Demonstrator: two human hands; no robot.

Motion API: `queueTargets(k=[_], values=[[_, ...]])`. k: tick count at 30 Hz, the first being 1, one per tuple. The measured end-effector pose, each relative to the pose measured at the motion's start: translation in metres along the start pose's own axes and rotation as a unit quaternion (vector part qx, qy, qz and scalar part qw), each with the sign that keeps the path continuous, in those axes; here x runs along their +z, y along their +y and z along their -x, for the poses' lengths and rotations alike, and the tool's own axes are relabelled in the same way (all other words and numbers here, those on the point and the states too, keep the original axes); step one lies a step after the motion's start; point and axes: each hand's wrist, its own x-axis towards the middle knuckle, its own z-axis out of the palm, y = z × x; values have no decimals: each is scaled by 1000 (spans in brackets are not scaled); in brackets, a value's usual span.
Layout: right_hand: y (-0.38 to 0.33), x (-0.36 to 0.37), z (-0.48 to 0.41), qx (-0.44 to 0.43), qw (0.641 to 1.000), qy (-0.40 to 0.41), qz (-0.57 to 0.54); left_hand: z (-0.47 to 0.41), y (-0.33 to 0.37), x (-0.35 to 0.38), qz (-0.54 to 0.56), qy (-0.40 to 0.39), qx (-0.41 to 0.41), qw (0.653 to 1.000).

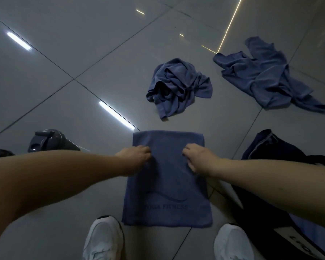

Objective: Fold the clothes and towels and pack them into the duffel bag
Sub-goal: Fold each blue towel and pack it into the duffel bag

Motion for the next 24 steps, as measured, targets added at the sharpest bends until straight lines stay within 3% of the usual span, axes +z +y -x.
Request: queueTargets(k=[3, 6, 10, 15, 20, 24], values=[[12, -4, -31, 54, 998, 24, 25, -15, -21, -8, -9, 15, -79, 997], [10, -4, -41, 115, 992, -13, 54, -20, -33, -5, -1, 15, -116, 993], [19, 13, -38, 151, 983, -96, 33, -19, -39, 13, -4, -7, -130, 992], [29, 32, -38, 153, 983, -94, 40, -18, -42, 31, 14, -37, -192, 981], [17, 40, -34, 171, 983, -51, 36, -26, -41, 24, -7, 51, -191, 980], [15, 40, -26, 165, 982, -84, 34, -22, -41, 30, -37, -29, -146, 988]])
